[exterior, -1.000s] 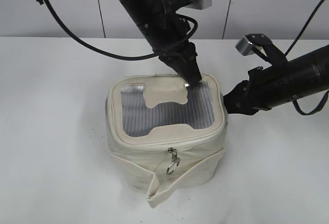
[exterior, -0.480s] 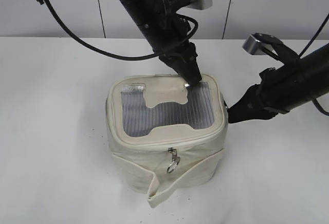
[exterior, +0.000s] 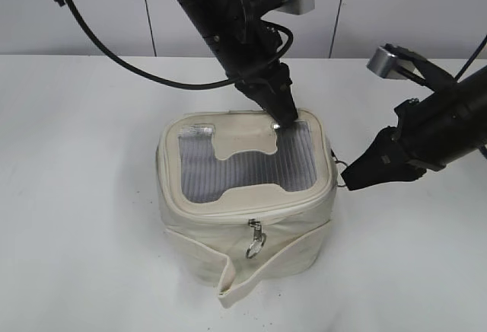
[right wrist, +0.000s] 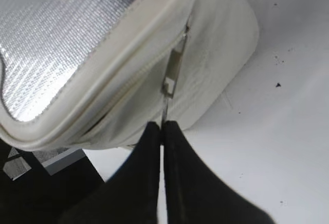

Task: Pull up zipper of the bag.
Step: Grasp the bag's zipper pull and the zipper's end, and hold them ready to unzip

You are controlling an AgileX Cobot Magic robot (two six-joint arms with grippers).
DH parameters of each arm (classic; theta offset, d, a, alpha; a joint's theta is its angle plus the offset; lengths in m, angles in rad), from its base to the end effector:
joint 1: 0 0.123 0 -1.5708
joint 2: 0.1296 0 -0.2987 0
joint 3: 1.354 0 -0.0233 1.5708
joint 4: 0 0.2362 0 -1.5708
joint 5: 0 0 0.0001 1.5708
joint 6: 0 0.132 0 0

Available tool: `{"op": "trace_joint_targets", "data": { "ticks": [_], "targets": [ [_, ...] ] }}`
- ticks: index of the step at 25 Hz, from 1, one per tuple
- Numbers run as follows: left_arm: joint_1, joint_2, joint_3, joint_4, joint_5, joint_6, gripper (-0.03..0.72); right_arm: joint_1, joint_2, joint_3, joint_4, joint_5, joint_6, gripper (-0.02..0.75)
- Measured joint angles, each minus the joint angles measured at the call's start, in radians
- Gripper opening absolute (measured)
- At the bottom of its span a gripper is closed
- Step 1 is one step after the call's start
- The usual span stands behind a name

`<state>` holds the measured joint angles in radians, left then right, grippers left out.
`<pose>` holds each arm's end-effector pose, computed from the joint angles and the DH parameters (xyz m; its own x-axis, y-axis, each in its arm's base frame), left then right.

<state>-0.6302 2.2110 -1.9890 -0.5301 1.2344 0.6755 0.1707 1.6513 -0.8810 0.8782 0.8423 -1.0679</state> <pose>0.3456 -0.3301 0.2164 -0.4071 0.8034 -0.4345 0.9073 0.3007 -0.2939 0.2715 0.1238 0.1799 -0.7687 -0.4497 -0.4549 -0.6292 0.6594 0.4115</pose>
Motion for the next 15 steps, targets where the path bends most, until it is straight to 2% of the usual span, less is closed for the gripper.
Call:
{"op": "trace_joint_targets", "data": {
  "ticks": [15],
  "targets": [
    [0.000, 0.006, 0.000, -0.004, -0.001, -0.039, 0.060, 0.001, -0.105, -0.002, -0.075, 0.123, 0.088, 0.006]
  ]
}}
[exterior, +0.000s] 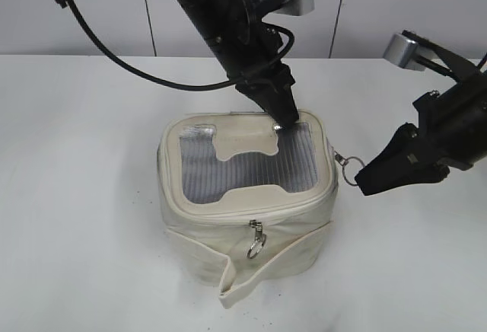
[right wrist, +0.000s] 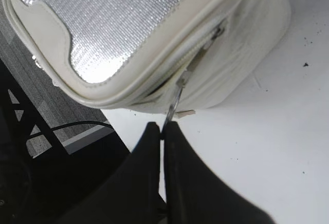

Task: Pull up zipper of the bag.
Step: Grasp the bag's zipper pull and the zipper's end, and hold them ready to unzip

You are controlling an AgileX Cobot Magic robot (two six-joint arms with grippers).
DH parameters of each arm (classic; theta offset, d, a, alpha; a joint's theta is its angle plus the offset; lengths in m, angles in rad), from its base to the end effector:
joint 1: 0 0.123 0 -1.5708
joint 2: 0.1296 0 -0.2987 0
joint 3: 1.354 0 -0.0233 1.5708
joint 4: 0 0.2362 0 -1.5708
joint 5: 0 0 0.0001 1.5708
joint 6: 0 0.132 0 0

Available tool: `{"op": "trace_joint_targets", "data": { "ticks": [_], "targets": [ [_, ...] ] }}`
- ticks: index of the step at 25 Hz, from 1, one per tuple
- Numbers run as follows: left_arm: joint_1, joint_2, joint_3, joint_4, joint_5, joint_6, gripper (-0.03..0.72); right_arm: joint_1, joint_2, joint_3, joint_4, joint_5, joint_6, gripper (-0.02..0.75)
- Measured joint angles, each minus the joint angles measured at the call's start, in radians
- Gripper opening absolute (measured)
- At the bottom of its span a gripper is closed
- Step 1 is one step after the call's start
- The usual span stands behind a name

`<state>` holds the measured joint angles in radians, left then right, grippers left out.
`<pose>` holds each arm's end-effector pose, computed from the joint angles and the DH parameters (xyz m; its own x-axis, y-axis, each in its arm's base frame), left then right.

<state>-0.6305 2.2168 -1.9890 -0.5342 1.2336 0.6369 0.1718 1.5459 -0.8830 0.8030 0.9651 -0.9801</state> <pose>0.3458 -0.3309 0.2140 -0.4450 0.7908 -0.4202 0.8887 0.3320 -0.3163 0.2467 0.1221 0.2069 -0.7574 -0.4854 -0.4367 -0.6498 0.6251 0.4323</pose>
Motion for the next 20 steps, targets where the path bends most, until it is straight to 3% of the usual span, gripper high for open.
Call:
{"op": "trace_joint_targets", "data": {
  "ticks": [11, 20],
  "targets": [
    [0.000, 0.000, 0.000, -0.001, 0.001, -0.003, 0.060, 0.023, -0.045, 0.000, -0.069, 0.089, 0.091, 0.006],
    [0.000, 0.000, 0.000, -0.002, 0.005, -0.003, 0.060, 0.254, -0.088, 0.000, -0.183, 0.132, 0.245, 0.006]
  ]
}}
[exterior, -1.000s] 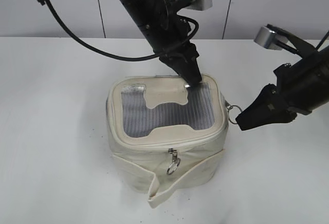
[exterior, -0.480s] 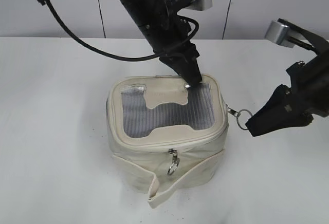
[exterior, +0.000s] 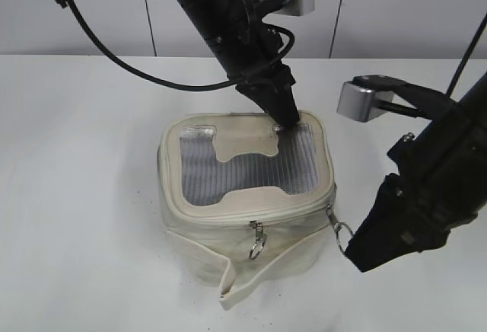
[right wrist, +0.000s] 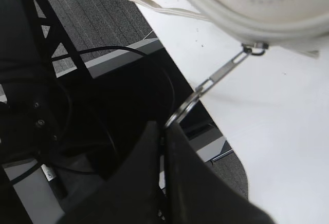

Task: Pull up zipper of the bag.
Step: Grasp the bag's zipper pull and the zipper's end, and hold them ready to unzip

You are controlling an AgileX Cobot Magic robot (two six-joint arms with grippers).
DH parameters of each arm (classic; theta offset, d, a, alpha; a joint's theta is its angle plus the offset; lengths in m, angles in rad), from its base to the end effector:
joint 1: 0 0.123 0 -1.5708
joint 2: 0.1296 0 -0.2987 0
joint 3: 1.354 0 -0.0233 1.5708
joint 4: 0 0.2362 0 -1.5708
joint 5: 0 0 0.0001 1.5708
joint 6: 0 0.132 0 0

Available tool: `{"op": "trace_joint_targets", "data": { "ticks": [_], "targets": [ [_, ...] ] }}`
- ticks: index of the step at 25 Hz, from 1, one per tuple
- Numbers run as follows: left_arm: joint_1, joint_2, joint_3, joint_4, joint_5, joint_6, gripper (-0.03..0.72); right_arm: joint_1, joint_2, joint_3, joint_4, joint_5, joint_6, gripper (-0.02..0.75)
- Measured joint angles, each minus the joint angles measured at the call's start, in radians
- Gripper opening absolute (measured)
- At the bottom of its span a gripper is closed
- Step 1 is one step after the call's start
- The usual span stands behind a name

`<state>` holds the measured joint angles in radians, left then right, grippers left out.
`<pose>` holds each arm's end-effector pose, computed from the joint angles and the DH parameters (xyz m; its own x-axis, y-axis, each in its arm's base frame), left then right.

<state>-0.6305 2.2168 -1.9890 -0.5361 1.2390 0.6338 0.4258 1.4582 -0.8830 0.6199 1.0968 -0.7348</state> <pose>0.3450 -0.3308 0.2140 -0.4480 0.7913 -0.4162 0.8865 0.3326 -0.3218 0.1839 0.1584 0.2188 -0.6709 -0.6875 -0.2780 -0.7250 0.5295 0.4404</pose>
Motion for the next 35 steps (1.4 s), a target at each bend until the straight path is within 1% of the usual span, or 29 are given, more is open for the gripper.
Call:
{"op": "trace_joint_targets", "data": {
  "ticks": [3, 7, 10, 14, 17, 22, 24, 28, 29, 31, 33, 35],
  "targets": [
    [0.000, 0.000, 0.000, -0.003, 0.005, 0.000, 0.060, 0.089, -0.009, 0.000, -0.001, -0.042, 0.029, 0.006],
    [0.000, 0.000, 0.000, -0.005, 0.008, 0.000, 0.060, 0.199, -0.007, 0.000, 0.051, -0.132, 0.033, 0.006],
    [0.000, 0.000, 0.000, -0.005, 0.012, 0.000, 0.059, 0.265, 0.014, -0.012, 0.080, -0.196, 0.032, 0.006],
    [0.000, 0.000, 0.000, -0.008, 0.023, 0.000, 0.057, 0.327, 0.064, -0.057, 0.095, -0.229, 0.029, 0.006],
    [-0.002, 0.000, 0.000, -0.008, 0.030, 0.000, 0.057, 0.355, 0.097, -0.094, 0.099, -0.230, 0.027, 0.006],
    [-0.002, 0.000, 0.000, -0.008, 0.034, 0.001, 0.057, 0.359, 0.103, -0.107, 0.101, -0.230, 0.023, 0.006],
    [-0.002, 0.000, 0.000, -0.008, 0.039, 0.001, 0.057, 0.359, 0.104, -0.107, 0.122, -0.239, -0.010, 0.006],
    [-0.002, 0.000, 0.000, -0.008, 0.051, 0.004, 0.055, 0.359, 0.107, -0.107, 0.207, -0.274, -0.072, 0.006],
    [-0.002, 0.000, 0.000, -0.008, 0.053, 0.005, 0.056, 0.359, 0.108, -0.107, 0.212, -0.277, -0.075, 0.006],
    [-0.002, 0.000, 0.000, -0.008, 0.053, 0.005, 0.056, 0.360, 0.108, -0.107, 0.207, -0.277, -0.060, 0.006],
    [-0.002, 0.000, 0.000, -0.008, 0.051, 0.005, 0.056, 0.363, 0.108, -0.107, 0.181, -0.276, -0.004, 0.011],
    [-0.002, 0.000, 0.000, -0.007, 0.041, 0.005, 0.056, 0.367, 0.108, -0.109, 0.137, -0.264, 0.069, 0.060]
  ]
}}
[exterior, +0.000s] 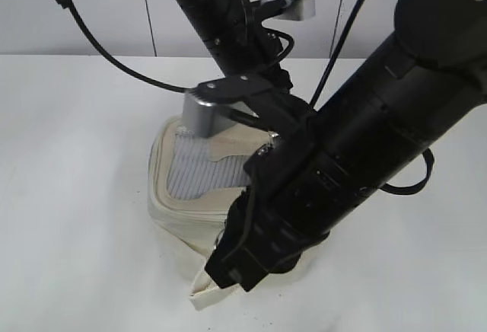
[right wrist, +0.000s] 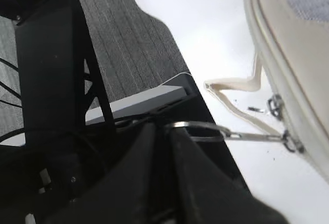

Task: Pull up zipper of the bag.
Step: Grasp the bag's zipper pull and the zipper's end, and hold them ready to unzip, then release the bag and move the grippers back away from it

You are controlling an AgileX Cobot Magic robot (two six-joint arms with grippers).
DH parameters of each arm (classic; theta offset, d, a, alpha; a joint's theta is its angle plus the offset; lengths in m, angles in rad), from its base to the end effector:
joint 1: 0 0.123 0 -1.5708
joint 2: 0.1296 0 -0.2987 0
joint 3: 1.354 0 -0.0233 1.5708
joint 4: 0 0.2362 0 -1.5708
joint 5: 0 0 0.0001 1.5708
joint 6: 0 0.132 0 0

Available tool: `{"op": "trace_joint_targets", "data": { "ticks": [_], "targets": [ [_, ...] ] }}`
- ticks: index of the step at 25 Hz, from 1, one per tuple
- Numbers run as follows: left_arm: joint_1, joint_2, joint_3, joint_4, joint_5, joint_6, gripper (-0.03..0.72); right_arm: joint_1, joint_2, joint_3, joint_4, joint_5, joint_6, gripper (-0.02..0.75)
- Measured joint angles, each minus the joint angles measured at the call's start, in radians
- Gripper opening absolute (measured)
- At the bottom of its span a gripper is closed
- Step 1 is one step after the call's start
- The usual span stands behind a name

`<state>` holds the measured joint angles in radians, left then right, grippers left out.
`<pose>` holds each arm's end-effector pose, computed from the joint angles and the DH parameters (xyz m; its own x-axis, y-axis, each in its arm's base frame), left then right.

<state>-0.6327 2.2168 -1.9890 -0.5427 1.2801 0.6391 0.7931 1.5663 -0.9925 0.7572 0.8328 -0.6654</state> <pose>0.3391 -0.3297 0.2137 -0.4393 0.8082 -0.3923 0.8846 0.3131 -0.3456 0.1642 0.2624 0.2252 -0.5656 -0.6958 -0.4427 -0.8157 0.3931 0.4244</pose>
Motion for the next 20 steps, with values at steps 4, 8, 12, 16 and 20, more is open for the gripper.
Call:
{"op": "trace_joint_targets", "data": {
  "ticks": [4, 8, 12, 16, 20],
  "targets": [
    [0.000, 0.001, 0.000, 0.005, -0.013, -0.002, 0.056, 0.005, 0.000, 0.000, -0.094, 0.010, 0.150, 0.300],
    [0.000, 0.000, 0.000, 0.008, -0.014, -0.003, 0.057, 0.004, -0.014, -0.001, -0.167, 0.012, 0.245, 0.499],
    [0.000, -0.013, 0.000, 0.028, -0.025, -0.003, 0.120, -0.045, -0.067, -0.008, -0.186, 0.008, 0.313, 0.538],
    [0.002, -0.047, 0.000, 0.066, -0.050, -0.003, 0.227, -0.155, -0.110, -0.013, -0.201, 0.005, 0.355, 0.545],
    [0.010, -0.082, -0.001, 0.116, -0.057, -0.055, 0.263, -0.277, -0.129, -0.013, -0.218, 0.003, 0.371, 0.545]
  ]
}}
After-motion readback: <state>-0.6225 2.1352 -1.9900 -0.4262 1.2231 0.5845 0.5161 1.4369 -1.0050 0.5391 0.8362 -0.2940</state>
